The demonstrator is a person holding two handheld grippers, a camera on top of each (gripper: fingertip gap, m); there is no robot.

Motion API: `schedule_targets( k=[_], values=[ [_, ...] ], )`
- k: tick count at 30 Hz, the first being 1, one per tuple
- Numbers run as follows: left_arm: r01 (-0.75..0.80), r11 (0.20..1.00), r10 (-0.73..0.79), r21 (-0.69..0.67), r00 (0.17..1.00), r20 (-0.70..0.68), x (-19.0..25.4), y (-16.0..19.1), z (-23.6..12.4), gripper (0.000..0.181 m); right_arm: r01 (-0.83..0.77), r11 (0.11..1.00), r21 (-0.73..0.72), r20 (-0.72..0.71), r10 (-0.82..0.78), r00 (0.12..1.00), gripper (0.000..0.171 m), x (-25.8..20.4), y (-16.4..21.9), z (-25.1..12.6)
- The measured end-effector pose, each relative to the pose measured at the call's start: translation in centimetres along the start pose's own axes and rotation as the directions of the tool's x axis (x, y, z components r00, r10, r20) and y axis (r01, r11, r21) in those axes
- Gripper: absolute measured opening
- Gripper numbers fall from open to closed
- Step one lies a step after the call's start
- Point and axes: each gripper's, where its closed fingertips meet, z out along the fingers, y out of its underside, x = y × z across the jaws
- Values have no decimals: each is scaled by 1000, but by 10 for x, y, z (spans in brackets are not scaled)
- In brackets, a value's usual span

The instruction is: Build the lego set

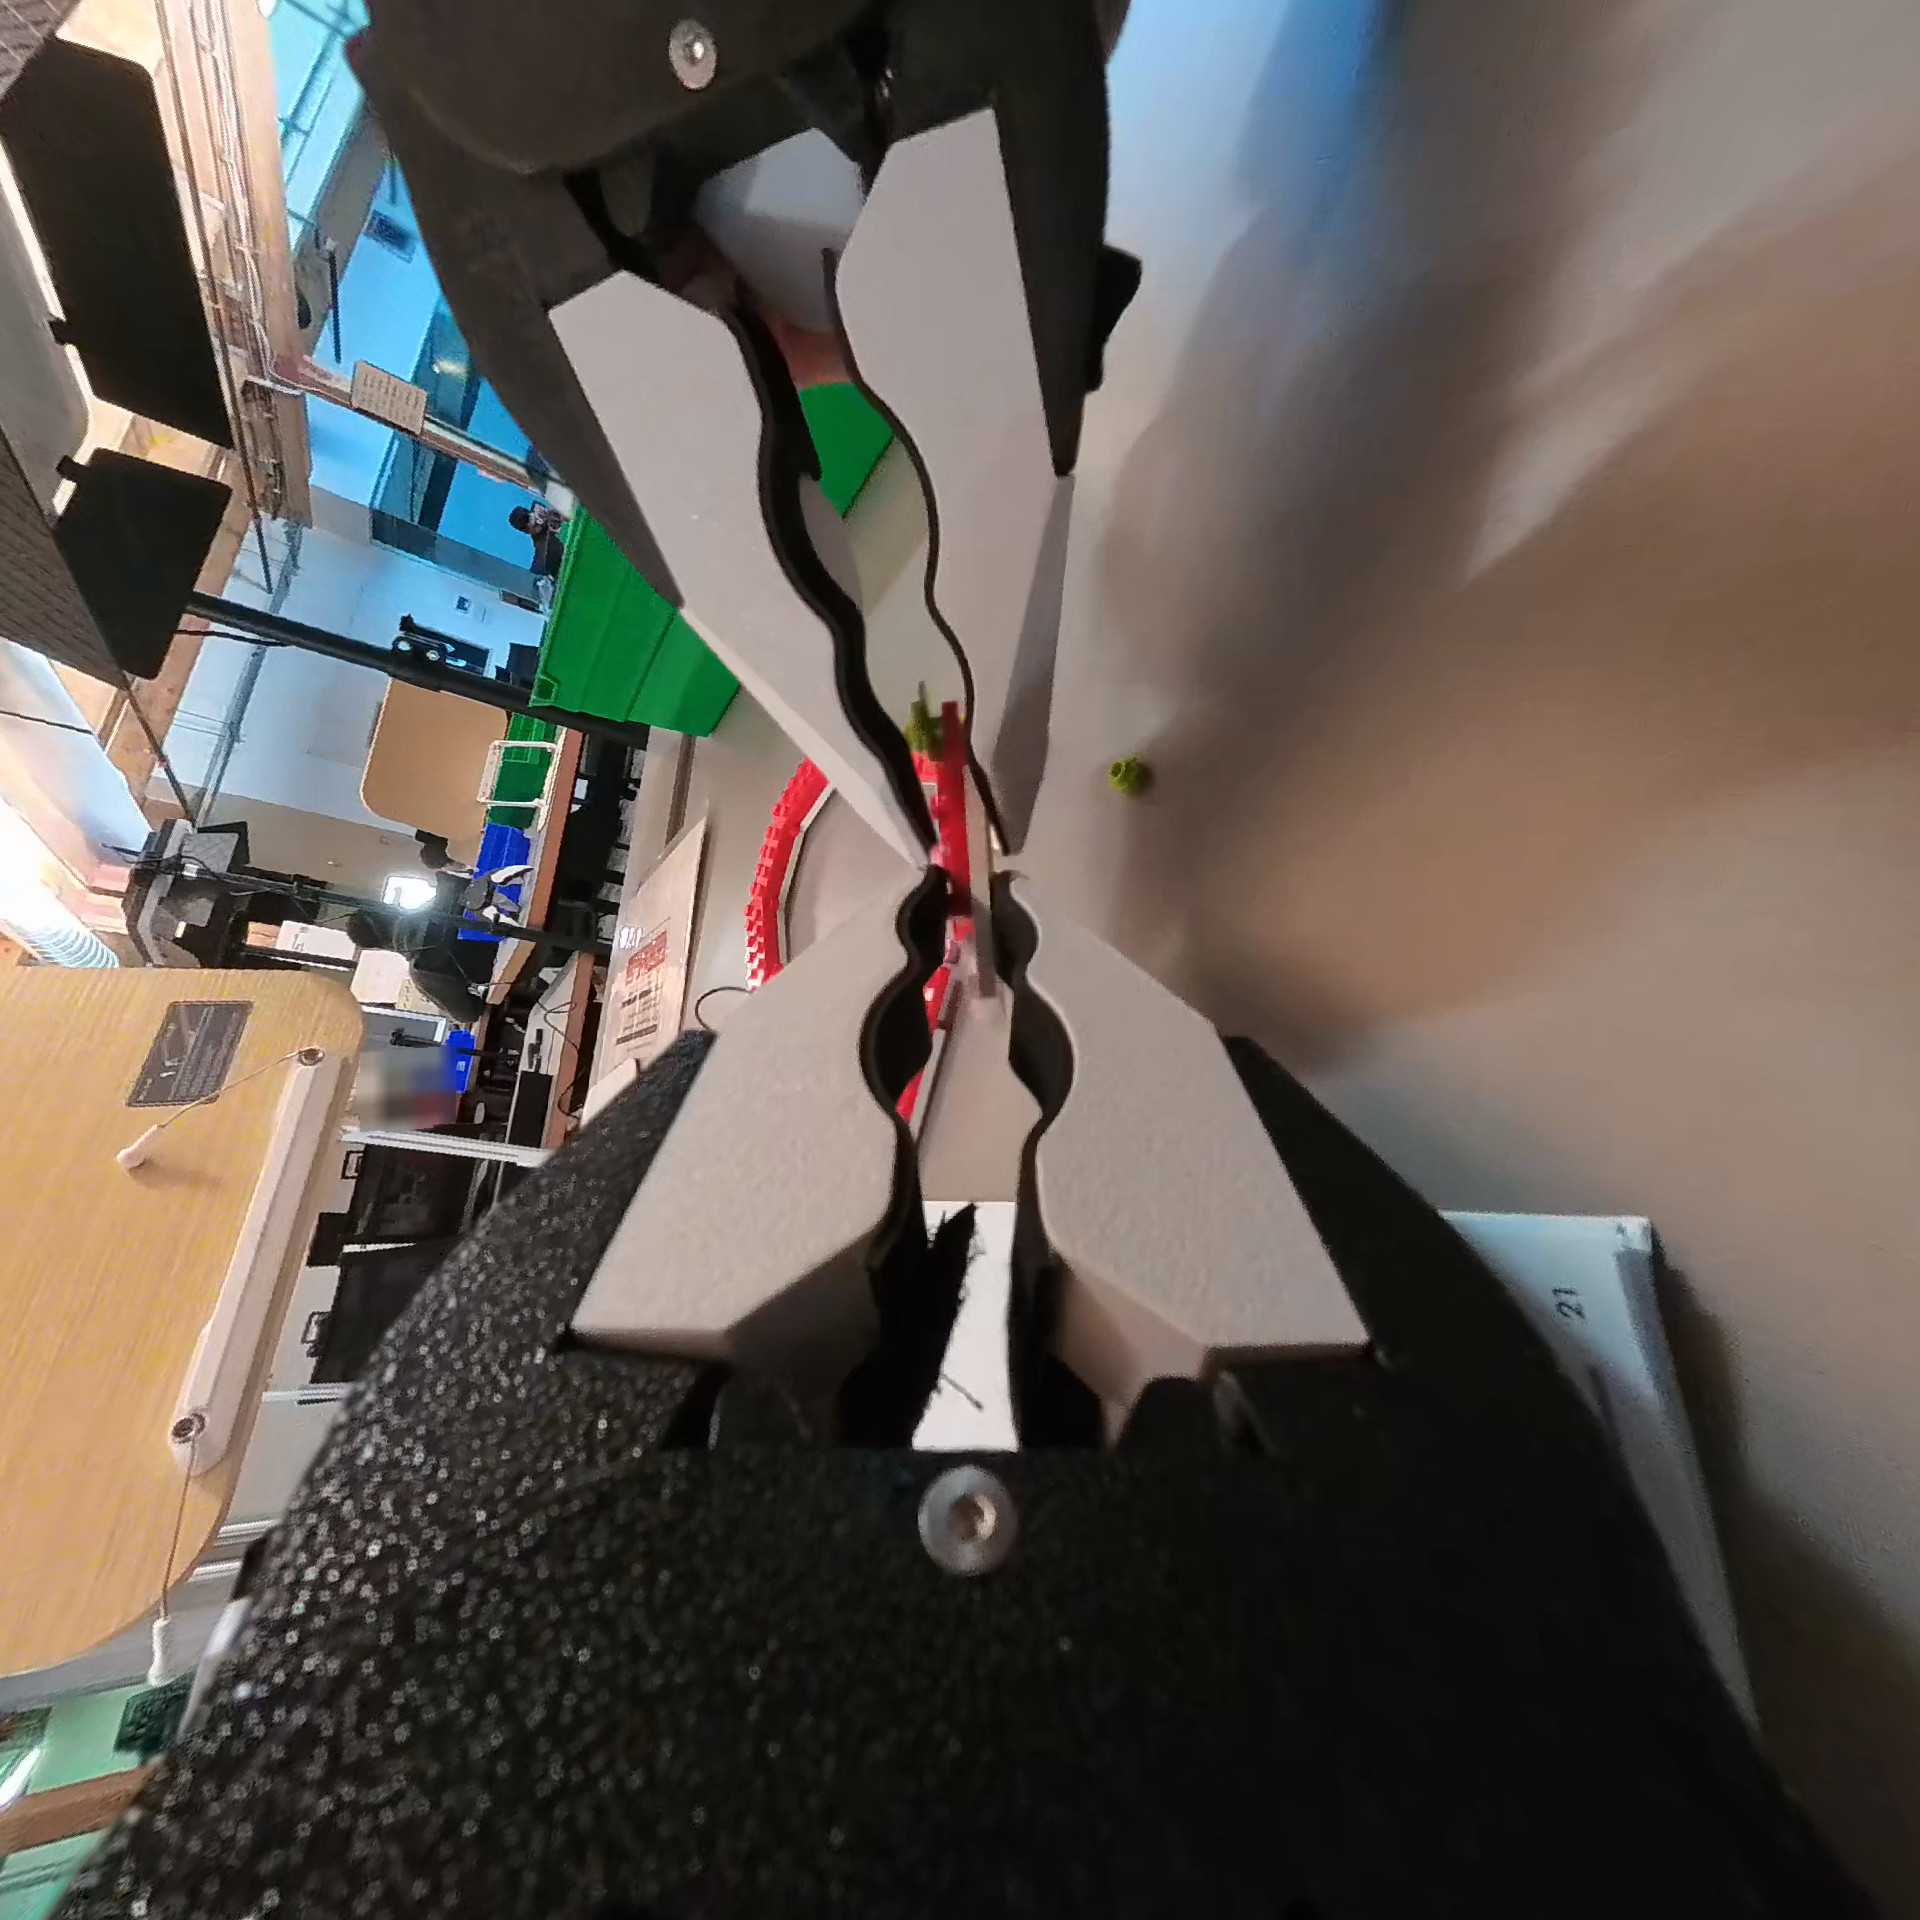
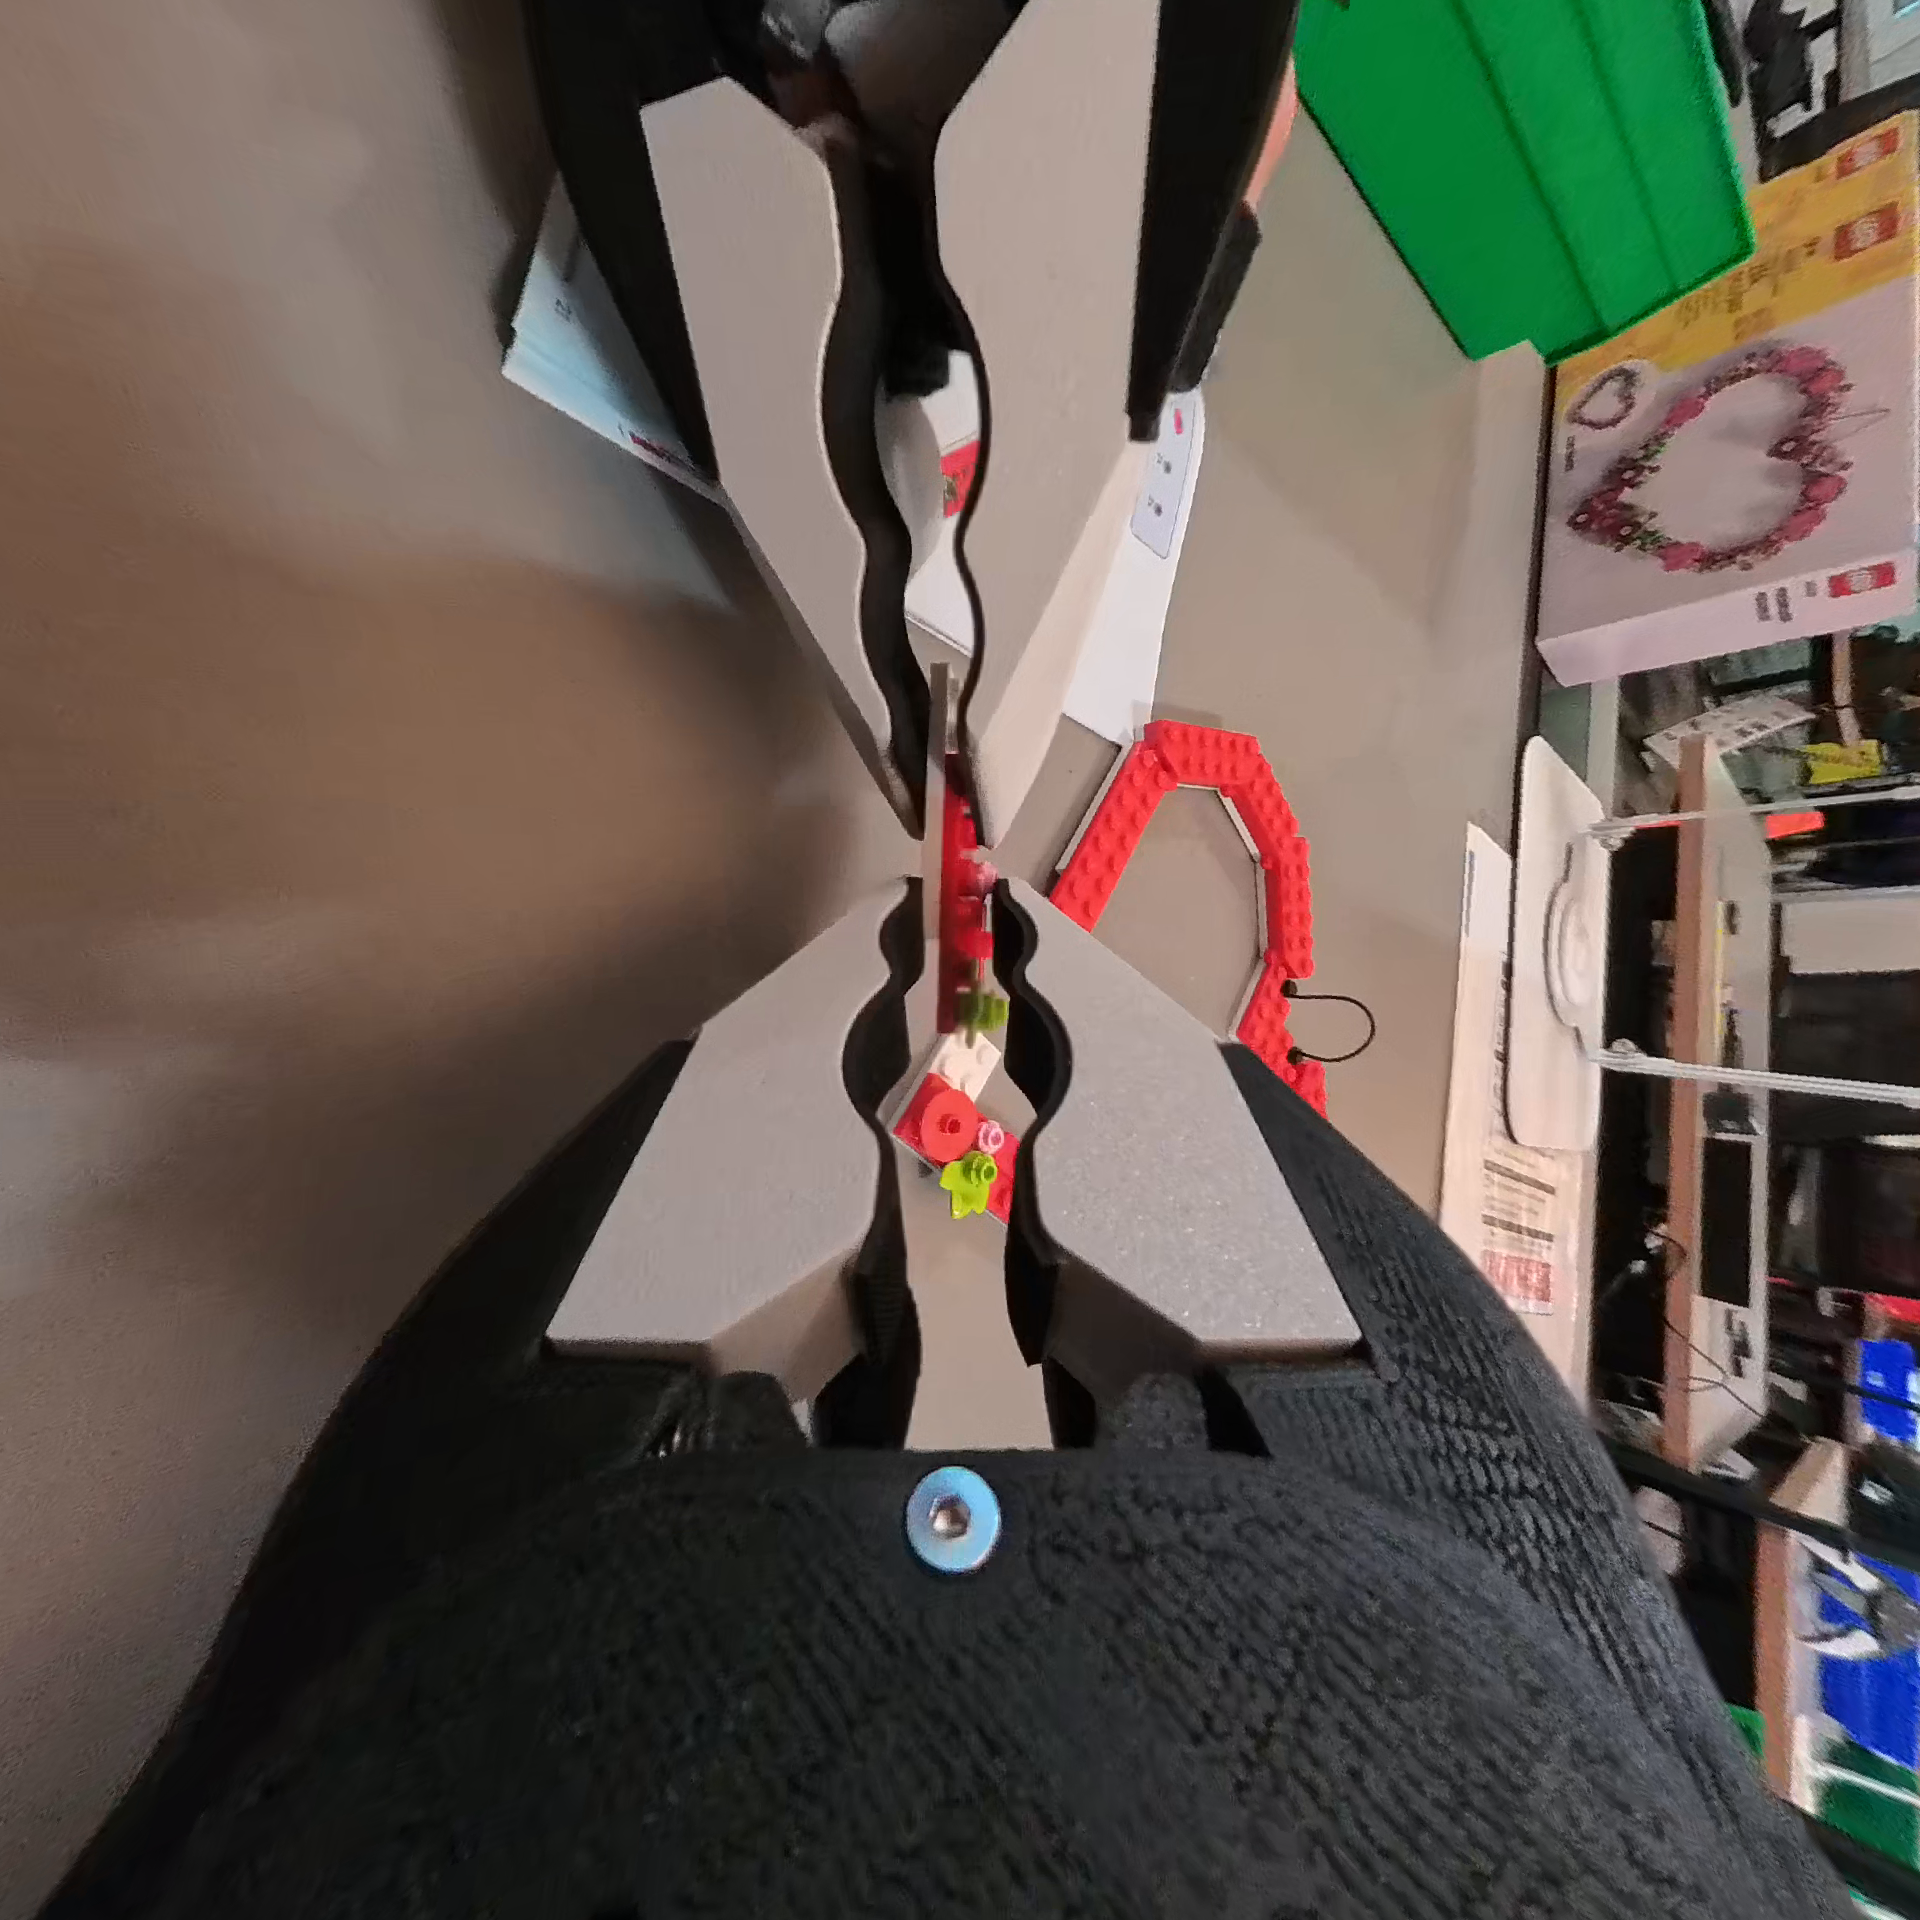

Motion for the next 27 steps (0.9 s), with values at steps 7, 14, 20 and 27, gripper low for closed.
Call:
schedule_targets(
  k=[7,14,20,27],
  values=[
    [-14,1000,14,-5,1000,0,1,0,0,6,-39,999,1,27,39,999,12,-1,1,0],
    [-3,1000,3,1,1000,2,1,0,0,6,-27,1000,2,28,27,999,16,-2,1,0],
    [34,999,-34,8,999,1,-2,1,-1,5,-28,1000,-11,14,28,1000,20,0,2,1],
    [37,999,-37,23,999,-17,2,-2,0,5,-18,1000,2,3,18,1000,14,-2,-1,2]
  ],
)
